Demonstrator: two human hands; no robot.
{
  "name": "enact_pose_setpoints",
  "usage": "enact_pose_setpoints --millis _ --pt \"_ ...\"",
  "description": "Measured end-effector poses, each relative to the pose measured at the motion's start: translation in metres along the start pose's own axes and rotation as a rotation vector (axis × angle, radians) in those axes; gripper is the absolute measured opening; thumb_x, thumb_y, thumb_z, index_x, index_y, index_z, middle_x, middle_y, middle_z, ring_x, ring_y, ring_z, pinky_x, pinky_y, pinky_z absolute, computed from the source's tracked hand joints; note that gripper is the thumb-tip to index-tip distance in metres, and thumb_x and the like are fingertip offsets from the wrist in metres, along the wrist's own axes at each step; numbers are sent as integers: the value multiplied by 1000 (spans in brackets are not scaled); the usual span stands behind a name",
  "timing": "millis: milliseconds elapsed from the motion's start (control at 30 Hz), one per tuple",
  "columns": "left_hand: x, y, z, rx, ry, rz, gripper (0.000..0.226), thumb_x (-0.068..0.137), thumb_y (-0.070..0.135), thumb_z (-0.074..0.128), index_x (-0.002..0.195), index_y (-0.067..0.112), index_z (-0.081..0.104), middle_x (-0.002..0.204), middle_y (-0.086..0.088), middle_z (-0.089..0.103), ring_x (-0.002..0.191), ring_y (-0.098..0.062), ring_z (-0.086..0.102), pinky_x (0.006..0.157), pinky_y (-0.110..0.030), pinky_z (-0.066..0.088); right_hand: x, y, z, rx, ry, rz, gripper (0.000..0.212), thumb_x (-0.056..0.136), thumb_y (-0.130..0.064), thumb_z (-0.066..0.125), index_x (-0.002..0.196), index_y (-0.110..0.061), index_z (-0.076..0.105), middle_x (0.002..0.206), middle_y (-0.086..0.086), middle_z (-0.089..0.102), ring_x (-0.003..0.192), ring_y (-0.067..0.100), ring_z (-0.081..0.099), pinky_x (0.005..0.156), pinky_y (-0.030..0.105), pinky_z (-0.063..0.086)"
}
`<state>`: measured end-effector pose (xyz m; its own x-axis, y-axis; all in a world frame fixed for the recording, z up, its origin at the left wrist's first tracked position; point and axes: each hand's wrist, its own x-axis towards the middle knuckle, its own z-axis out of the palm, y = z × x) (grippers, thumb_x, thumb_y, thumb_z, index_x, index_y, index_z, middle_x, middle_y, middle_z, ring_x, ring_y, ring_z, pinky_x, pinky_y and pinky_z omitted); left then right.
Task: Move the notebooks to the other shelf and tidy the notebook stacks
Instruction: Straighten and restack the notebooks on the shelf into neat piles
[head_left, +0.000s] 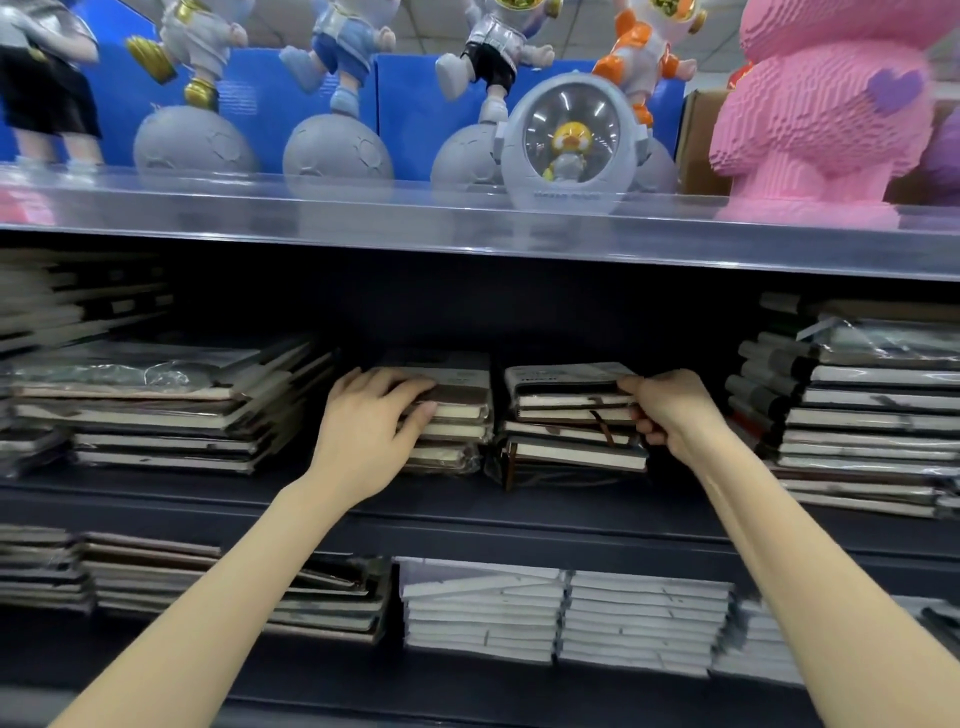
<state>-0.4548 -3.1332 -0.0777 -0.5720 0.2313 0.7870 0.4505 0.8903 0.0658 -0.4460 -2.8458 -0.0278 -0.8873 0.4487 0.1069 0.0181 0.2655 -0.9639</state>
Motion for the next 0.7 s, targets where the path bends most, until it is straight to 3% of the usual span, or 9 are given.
enact_pose_setpoints --millis 100,167,233,267,333,400,500,633,700 --pt "-12 4 -6 16 24 4 42 90 41 42 109 14 69 105 -7 68 95 -32 63 89 -48 46 -19 8 9 -431 88 -189 47 94 -47 47 80 -3 56 62 9 59 51 25 55 49 27 40" --pt "-24 3 -14 36 56 11 42 91 40 42 113 14 67 109 -8 65 99 -32 60 89 -47 45 -36 13 12 -779 313 -371 51 95 -51 41 93 -2 54 75 14 63 68 33 62 53 29 34" --pt "-36 -2 -25 47 103 15 41 92 38 43 115 14 65 112 -9 64 103 -31 58 90 -46 44 -60 0 17 -827 502 -528 48 97 -47 41 108 -3 56 77 17 66 74 37 64 55 30 29" --pt "-41 -7 -32 50 133 14 39 92 37 44 115 13 65 112 -9 63 105 -30 57 91 -45 44 -71 -8 25 -761 520 -604 46 97 -46 42 114 -6 57 76 15 67 73 36 65 56 30 29" --pt "-50 -21 -47 71 182 10 37 92 34 46 115 11 66 112 -10 63 106 -29 57 91 -42 44 -94 -22 51 -540 352 -756 40 96 -45 43 116 -14 60 69 4 67 68 26 64 55 30 33" --pt "-56 -39 -62 100 223 -4 36 92 32 47 114 10 66 111 -10 63 105 -28 58 91 -41 44 -117 -34 85 -309 -9 -799 35 95 -44 46 111 -20 65 65 -4 64 64 11 62 58 28 44" --pt "-66 -74 -85 161 288 -48 36 92 32 47 111 8 67 110 -12 64 102 -29 58 88 -40 44 -144 -47 144 -213 -376 -761 36 94 -47 47 118 -26 64 81 -6 68 78 5 63 77 28 52" --pt "-78 -139 -116 246 352 -97 37 91 32 48 111 7 67 111 -15 63 103 -32 58 88 -42 44 -163 -66 216 -231 -453 -778 48 93 -50 47 136 -27 50 126 -7 60 118 10 51 100 26 40" --pt "-82 -173 -134 280 418 -122 36 91 31 50 111 5 66 113 -17 61 104 -34 56 89 -43 43 -168 -75 246 -240 -410 -767 52 93 -51 47 139 -26 47 137 -6 53 129 13 44 103 25 33"
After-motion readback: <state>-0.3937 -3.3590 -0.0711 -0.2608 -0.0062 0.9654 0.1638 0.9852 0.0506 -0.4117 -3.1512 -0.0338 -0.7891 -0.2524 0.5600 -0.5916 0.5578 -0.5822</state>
